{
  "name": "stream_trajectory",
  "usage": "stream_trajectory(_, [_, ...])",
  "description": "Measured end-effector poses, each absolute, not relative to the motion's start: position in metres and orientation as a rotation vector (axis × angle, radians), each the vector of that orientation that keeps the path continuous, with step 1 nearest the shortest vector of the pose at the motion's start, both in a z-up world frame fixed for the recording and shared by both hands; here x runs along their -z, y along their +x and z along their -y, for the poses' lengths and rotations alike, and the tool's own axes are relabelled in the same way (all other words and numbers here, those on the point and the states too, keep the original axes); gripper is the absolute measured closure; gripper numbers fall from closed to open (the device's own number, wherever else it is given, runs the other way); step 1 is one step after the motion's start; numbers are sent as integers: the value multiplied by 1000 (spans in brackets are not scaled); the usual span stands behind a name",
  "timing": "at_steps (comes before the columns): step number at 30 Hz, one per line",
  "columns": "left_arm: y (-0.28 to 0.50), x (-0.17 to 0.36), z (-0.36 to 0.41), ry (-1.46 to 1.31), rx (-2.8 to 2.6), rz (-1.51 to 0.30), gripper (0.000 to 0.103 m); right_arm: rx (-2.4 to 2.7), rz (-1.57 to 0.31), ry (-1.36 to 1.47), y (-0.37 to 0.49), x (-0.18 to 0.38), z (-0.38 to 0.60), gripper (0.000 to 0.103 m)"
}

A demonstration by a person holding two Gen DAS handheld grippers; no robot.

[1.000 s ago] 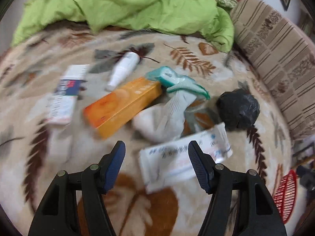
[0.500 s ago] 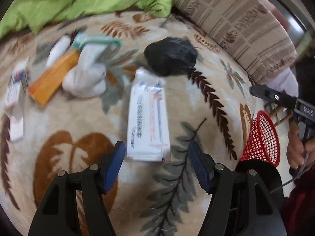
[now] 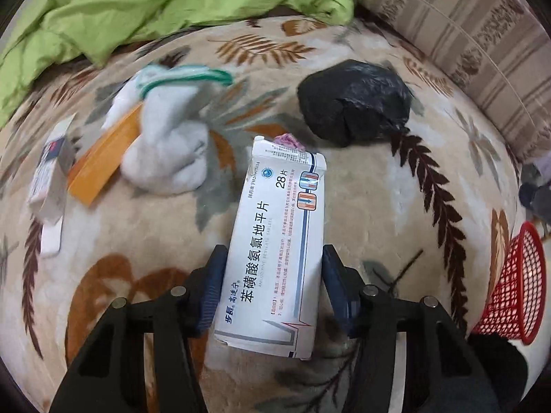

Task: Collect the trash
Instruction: 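Grasp the white medicine box with the left tool, then grasp the pink wrapper ball with the right tool while the left tool holds the white box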

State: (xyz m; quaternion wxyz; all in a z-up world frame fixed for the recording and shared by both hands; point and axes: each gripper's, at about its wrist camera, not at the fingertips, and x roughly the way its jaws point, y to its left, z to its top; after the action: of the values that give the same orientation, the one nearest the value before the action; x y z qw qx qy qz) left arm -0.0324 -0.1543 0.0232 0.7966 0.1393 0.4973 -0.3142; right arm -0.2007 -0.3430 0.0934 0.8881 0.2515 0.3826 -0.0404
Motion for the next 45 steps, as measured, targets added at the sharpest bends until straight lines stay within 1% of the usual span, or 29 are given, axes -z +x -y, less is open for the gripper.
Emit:
stream_trajectory(5, [-54,-31,117,200,652,-1079,50,57,-803,505,-191,-94,333,65])
stream_trajectory(9, [-71,-39,84,126,567,-1028,50,19,-825,485,-171,-91,318,63])
stream_trajectory(13, [-63,-36,60,49,450,-1015,50,-29,-857,440,-132,-83,295,61])
stream_trajectory(18, [-52,-36,48,60,343,-963,50,-29,-912,396,-73,-62,275,62])
stream_trajectory(22, [-43,-31,42,36,324,-986,50,-2,-968,369,-39,-42,268,62])
stream_trajectory(23, [-41,-29,41,32,320,-991,50,13,-976,345,-32,-38,265,62])
stream_trajectory(24, [-39,-29,40,29,315,-992,50,23,-989,326,-26,-34,264,67])
stream_trajectory(26, [-38,-29,40,27,310,-990,50,47,-998,321,-20,-29,265,71])
stream_trajectory(27, [-39,-29,39,27,310,-989,50,44,-1005,326,-18,-26,265,80])
stream_trajectory(29, [-40,-29,42,34,313,-982,50,43,-1004,321,-20,-24,265,81])
stream_trajectory(32, [-43,-32,46,50,318,-958,50,28,-977,305,-33,-30,259,82])
stream_trajectory(39, [-49,-45,46,75,292,-882,50,-16,-848,303,-81,-62,231,82])
stream_trajectory(45, [-51,-51,44,86,260,-846,50,-1,-766,222,-104,-74,213,82])
